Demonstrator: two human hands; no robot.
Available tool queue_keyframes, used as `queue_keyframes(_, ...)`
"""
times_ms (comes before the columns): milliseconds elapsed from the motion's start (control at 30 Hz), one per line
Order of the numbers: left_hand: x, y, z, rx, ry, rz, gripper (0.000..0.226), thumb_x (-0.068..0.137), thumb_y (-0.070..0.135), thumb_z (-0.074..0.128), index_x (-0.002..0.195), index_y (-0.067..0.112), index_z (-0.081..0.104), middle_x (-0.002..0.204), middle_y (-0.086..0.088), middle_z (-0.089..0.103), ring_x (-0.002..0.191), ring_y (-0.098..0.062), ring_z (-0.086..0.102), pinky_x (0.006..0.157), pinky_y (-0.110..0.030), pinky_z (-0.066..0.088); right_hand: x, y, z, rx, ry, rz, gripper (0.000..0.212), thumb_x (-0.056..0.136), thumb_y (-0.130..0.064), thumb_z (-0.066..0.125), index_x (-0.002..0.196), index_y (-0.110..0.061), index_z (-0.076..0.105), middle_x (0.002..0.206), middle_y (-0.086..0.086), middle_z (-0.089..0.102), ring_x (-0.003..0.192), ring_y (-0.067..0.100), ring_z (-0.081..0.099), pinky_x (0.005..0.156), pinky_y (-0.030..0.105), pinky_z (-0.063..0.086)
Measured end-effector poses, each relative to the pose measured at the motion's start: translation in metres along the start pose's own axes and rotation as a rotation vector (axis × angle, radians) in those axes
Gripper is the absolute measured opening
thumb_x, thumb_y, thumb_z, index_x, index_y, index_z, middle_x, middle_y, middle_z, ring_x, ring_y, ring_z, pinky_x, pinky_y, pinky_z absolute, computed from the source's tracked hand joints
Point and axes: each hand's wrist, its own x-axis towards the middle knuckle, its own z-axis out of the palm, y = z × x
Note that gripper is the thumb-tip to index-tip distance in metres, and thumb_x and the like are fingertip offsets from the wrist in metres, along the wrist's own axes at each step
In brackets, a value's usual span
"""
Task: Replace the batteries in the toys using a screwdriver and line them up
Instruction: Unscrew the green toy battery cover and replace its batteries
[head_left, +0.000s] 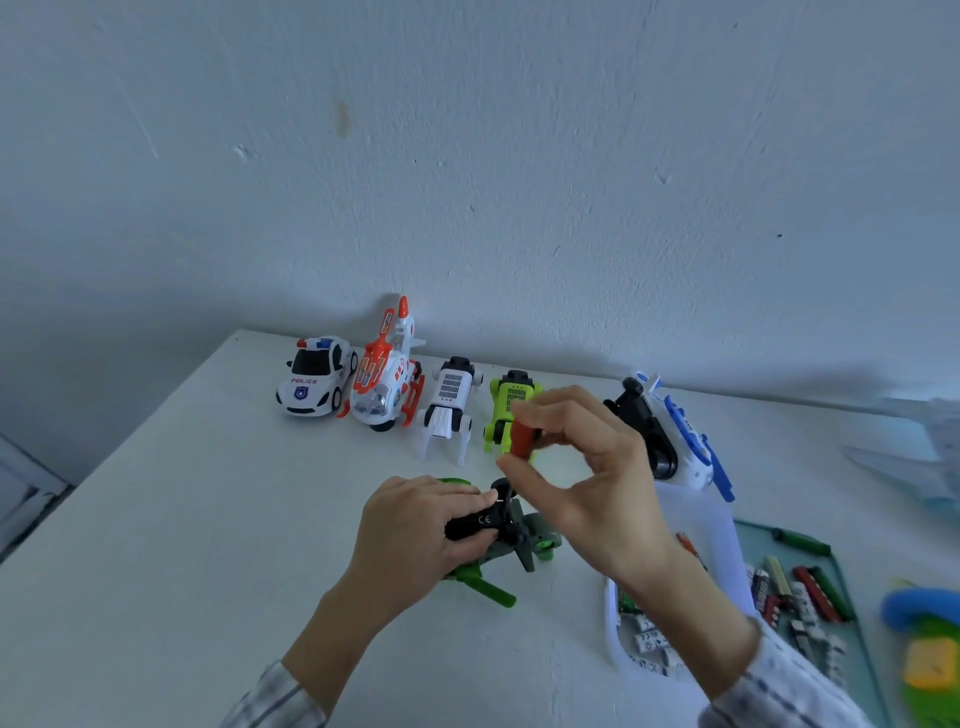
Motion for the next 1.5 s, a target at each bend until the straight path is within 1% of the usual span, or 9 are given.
queue_keyframes(100,0.003,-0.001,0.0,-0.004,0.001,-0.001,0.035,0.073,0.054,0.055,0.096,0.038,0.075,0.088,0.023,0.072,0.065,0.001,0.06,0.057,-0.014,0.033,0.0,-0.004,0.002,0.121,-0.057,0.115,0.034,0.076,0.006,0.069,0.103,-0.014,0.069,0.099,0.003,0.07,0.096,0.014,0.068,0.084,0.026,0.055)
queue_keyframes(300,0.006,-0.004,0.001,-0.024,-0.007,0.003,0.036,0.074,0.055,0.055,0.1,0.037,0.075,0.087,0.024,0.072,0.063,0.0,0.059,0.051,-0.024,0.044,0.009,0.001,0.007,-0.061,0.04,0.002,0.03,0.068,-0.006,0.08,0.096,-0.009,0.071,0.076,0.004,0.059,0.067,0.01,0.056,0.061,0.024,0.051)
queue_keyframes(467,0.008,-0.004,0.001,0.002,0.004,0.017,0.034,0.074,0.054,0.053,0.095,0.037,0.076,0.083,0.024,0.071,0.059,-0.001,0.058,0.05,-0.024,0.042,0.013,-0.006,0.007,0.045,-0.053,0.171,0.034,0.078,-0.002,0.07,0.107,-0.019,0.069,0.103,-0.005,0.066,0.097,0.008,0.064,0.084,0.023,0.053)
queue_keyframes(733,0.008,-0.004,0.001,-0.018,-0.024,-0.019,0.036,0.075,0.054,0.052,0.099,0.039,0.074,0.083,0.025,0.071,0.058,-0.001,0.055,0.051,-0.024,0.041,0.013,-0.004,0.01,-0.029,0.059,0.118,0.042,0.071,0.004,0.078,0.103,-0.02,0.067,0.081,0.004,0.064,0.07,0.009,0.065,0.07,0.02,0.056)
queue_keyframes(967,0.007,-0.004,0.0,0.003,-0.043,-0.025,0.033,0.076,0.053,0.052,0.095,0.039,0.075,0.077,0.024,0.069,0.056,0.0,0.049,0.05,-0.016,0.031,0.004,-0.008,0.016,0.086,0.051,0.197,0.034,0.077,0.006,0.069,0.097,-0.021,0.064,0.097,0.001,0.067,0.087,0.011,0.067,0.082,0.021,0.054)
queue_keyframes(1133,0.008,-0.006,0.001,-0.024,-0.071,-0.042,0.041,0.077,0.058,0.048,0.102,0.039,0.073,0.09,0.024,0.071,0.066,-0.004,0.06,0.056,-0.028,0.046,0.001,-0.006,0.023,0.006,0.175,0.115,0.037,0.069,0.0,0.079,0.086,-0.025,0.058,0.077,0.007,0.062,0.069,0.013,0.064,0.066,0.022,0.056)
queue_keyframes(1233,0.01,-0.007,0.0,-0.007,-0.097,-0.037,0.041,0.078,0.059,0.048,0.104,0.039,0.073,0.091,0.023,0.072,0.068,-0.005,0.06,0.057,-0.026,0.043,0.001,-0.006,0.024,-0.001,0.15,0.115,0.034,0.074,-0.008,0.077,0.098,-0.026,0.06,0.089,0.005,0.062,0.08,0.008,0.063,0.072,0.021,0.054)
queue_keyframes(1333,0.008,-0.006,0.0,0.016,-0.076,-0.013,0.039,0.078,0.058,0.049,0.101,0.038,0.074,0.089,0.022,0.072,0.065,-0.004,0.059,0.055,-0.025,0.042,0.005,-0.005,0.02,-0.037,-0.006,0.158,0.035,0.079,-0.004,0.072,0.107,-0.021,0.061,0.127,-0.003,0.056,0.111,0.001,0.056,0.092,0.018,0.047)
queue_keyframes(1500,0.008,-0.006,0.001,0.032,-0.047,-0.008,0.037,0.078,0.056,0.052,0.1,0.036,0.075,0.089,0.02,0.073,0.064,-0.006,0.061,0.054,-0.025,0.04,-0.003,-0.005,0.03,-0.039,0.122,0.132,0.046,0.074,0.006,0.075,0.097,-0.029,0.056,0.087,0.007,0.066,0.077,0.011,0.066,0.074,0.022,0.056)
